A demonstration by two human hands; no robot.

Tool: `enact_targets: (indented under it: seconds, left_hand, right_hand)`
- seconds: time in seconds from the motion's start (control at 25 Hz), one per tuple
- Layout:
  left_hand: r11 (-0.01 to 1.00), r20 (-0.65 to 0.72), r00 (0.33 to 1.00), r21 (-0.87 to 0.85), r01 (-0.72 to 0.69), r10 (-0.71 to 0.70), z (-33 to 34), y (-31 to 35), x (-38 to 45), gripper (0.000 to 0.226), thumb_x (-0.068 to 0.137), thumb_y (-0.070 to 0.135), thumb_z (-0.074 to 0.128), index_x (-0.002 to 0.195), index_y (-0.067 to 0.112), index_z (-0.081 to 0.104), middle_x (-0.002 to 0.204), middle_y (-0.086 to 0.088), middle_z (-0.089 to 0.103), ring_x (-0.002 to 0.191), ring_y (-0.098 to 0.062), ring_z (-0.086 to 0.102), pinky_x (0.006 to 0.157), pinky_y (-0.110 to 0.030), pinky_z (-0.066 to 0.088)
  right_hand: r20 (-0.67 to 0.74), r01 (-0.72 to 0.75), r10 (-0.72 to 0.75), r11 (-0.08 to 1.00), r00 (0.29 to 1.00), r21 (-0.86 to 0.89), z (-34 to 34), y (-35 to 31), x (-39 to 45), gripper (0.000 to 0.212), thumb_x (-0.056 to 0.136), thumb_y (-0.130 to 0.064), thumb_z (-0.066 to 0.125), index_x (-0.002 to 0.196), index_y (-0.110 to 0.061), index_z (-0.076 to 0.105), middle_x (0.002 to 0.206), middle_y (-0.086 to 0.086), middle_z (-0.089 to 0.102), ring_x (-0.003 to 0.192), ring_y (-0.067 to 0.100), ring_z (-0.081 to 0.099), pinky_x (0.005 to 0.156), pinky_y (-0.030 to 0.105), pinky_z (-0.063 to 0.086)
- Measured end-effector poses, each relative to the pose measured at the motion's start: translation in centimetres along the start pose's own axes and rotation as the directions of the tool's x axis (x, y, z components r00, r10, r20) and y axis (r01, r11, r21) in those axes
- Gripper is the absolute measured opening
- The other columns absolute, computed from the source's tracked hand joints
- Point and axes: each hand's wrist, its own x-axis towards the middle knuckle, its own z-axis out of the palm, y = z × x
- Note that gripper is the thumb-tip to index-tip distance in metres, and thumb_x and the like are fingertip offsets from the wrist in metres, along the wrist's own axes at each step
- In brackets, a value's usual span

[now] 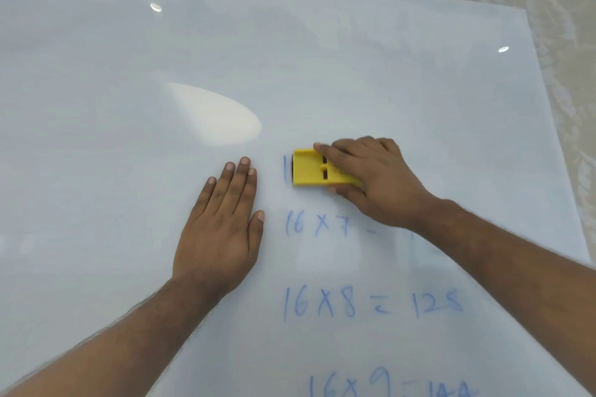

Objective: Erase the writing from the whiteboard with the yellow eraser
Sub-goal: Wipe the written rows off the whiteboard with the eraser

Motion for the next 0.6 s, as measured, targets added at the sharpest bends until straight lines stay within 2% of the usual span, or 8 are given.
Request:
enact_targets:
  seconds: [0.08,0.16,0.32,0.44,0.52,0.6]
  left_hand:
    - [1.000,0.003,1.000,0.000,-0.009,0.009,0.0,0.0,0.0,0.061,0.104,0.033,0.024,0.157,0.004,0.023,0.167,-0.008,0.018,0.155,-0.024,0.017,0.126,-0.044,0.018]
    - [1.000,0.000,1.000,-0.004,-0.021,0.021,0.1,-0.2,0.0,0.061,0.104,0.034,0.025,0.157,0.004,0.023,0.167,-0.008,0.018,0.155,-0.024,0.017,0.126,-0.045,0.019]
    - [0.999,-0.001,0.999,-0.002,-0.032,0.032,0.1,-0.5,-0.3,0.062,0.104,0.034,0.025,0.157,0.004,0.022,0.168,-0.008,0.017,0.156,-0.024,0.016,0.126,-0.045,0.019]
    - [0.999,-0.010,0.999,0.004,-0.041,0.041,-0.1,-0.5,-0.4,0.061,0.103,0.033,0.027,0.157,0.003,0.024,0.167,-0.009,0.018,0.155,-0.025,0.018,0.125,-0.045,0.020]
    - [0.999,-0.004,0.999,0.010,-0.039,0.039,-0.1,-0.4,-0.4,0.061,0.104,0.033,0.026,0.157,0.003,0.024,0.167,-0.009,0.018,0.155,-0.025,0.017,0.125,-0.045,0.021]
    - [0.999,0.000,0.999,0.008,-0.036,0.036,0.0,-0.3,-0.5,0.061,0.104,0.033,0.025,0.157,0.004,0.022,0.168,-0.009,0.016,0.156,-0.024,0.016,0.125,-0.044,0.019]
  right_hand:
    - [-0.054,-0.092,0.095,0.994,0.994,0.050,0.4,-0.8,2.2,0.059,0.092,-0.039,0.060,0.146,-0.027,0.039,0.135,-0.005,0.053,0.115,0.024,0.048,0.096,0.034,0.025]
    - [-0.062,-0.124,0.129,0.988,0.990,0.090,0.9,-2.0,3.7,0.060,0.090,-0.037,0.063,0.145,-0.026,0.041,0.138,-0.004,0.052,0.117,0.024,0.047,0.097,0.034,0.025]
    - [0.002,-0.021,0.021,0.990,1.000,0.137,1.1,-4.0,1.4,0.061,0.088,-0.030,0.066,0.144,-0.025,0.043,0.138,-0.004,0.053,0.118,0.023,0.047,0.100,0.033,0.027]
    - [0.089,0.083,-0.092,0.991,0.992,0.107,0.6,-4.1,-2.2,0.058,0.089,-0.032,0.066,0.143,-0.025,0.044,0.136,-0.006,0.054,0.115,0.021,0.051,0.099,0.037,0.035]
    - [0.121,0.078,-0.087,0.994,0.989,0.081,-0.2,-3.0,-2.7,0.058,0.089,-0.033,0.066,0.142,-0.025,0.045,0.136,-0.006,0.054,0.115,0.021,0.052,0.098,0.036,0.037]
    - [0.091,-0.024,0.017,0.996,0.996,0.082,-0.6,-2.0,-1.4,0.060,0.089,-0.032,0.066,0.144,-0.024,0.043,0.137,-0.004,0.054,0.116,0.024,0.052,0.098,0.035,0.035]
